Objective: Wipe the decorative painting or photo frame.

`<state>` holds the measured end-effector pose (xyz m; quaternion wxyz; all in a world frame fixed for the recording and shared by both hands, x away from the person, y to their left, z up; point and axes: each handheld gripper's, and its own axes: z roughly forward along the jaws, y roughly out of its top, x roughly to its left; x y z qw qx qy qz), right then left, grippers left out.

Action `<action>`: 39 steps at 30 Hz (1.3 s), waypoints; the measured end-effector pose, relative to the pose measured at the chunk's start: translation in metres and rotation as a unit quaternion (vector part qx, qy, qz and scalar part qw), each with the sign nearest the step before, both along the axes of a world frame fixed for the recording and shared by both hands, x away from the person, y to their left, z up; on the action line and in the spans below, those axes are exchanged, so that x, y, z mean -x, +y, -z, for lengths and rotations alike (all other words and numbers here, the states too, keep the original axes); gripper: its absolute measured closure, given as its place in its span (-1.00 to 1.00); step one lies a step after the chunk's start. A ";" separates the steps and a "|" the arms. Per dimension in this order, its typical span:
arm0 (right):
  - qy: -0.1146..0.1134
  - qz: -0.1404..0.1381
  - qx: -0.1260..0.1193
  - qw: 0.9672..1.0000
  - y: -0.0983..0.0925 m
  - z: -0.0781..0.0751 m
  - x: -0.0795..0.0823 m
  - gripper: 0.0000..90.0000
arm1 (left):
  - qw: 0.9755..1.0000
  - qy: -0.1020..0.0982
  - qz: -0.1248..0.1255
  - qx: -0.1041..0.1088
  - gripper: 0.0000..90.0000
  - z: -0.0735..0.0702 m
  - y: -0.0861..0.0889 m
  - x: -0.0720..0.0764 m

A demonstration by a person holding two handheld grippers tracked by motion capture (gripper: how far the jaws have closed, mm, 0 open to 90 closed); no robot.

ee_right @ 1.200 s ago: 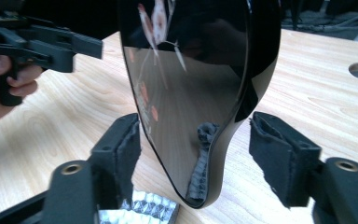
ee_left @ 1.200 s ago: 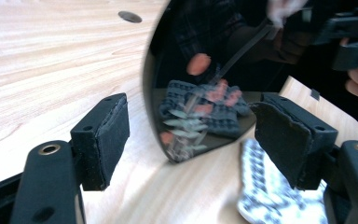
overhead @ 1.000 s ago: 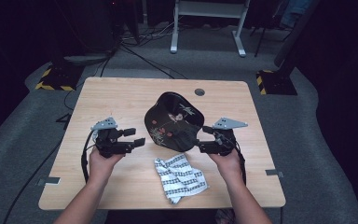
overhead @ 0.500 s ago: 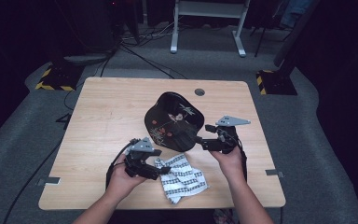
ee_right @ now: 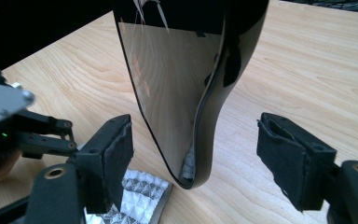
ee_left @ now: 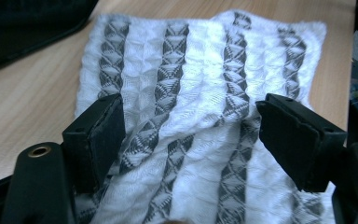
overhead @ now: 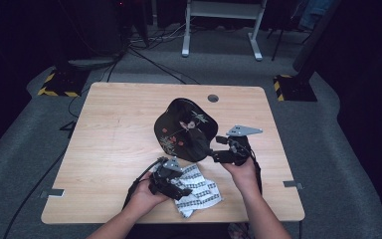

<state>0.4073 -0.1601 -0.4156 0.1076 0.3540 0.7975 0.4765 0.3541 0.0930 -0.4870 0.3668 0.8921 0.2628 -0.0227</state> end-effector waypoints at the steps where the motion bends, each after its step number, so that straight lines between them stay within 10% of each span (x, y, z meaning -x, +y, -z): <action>1: 0.000 0.000 0.000 1.000 0.000 0.000 0.000 -0.39 | 1.000 0.000 0.000 0.000 -0.49 0.000 0.000 0.000; 7: -0.001 0.004 -0.002 1.000 -0.003 0.000 0.000 -0.38 | 0.999 -0.023 0.015 -0.020 -0.53 0.004 -0.003 0.002; 11: 0.002 0.006 -0.004 1.000 -0.005 -0.001 0.000 -0.38 | 0.994 -0.089 0.036 -0.060 -0.64 0.009 -0.011 0.014; 24: 0.010 0.016 -0.005 1.000 -0.011 0.002 -0.001 -0.38 | 0.994 -0.098 0.034 -0.044 -0.61 0.011 -0.008 0.015; 39: 0.012 0.006 -0.005 1.000 -0.009 0.001 -0.001 -0.34 | 0.995 -0.091 0.024 -0.041 0.63 0.002 0.006 0.016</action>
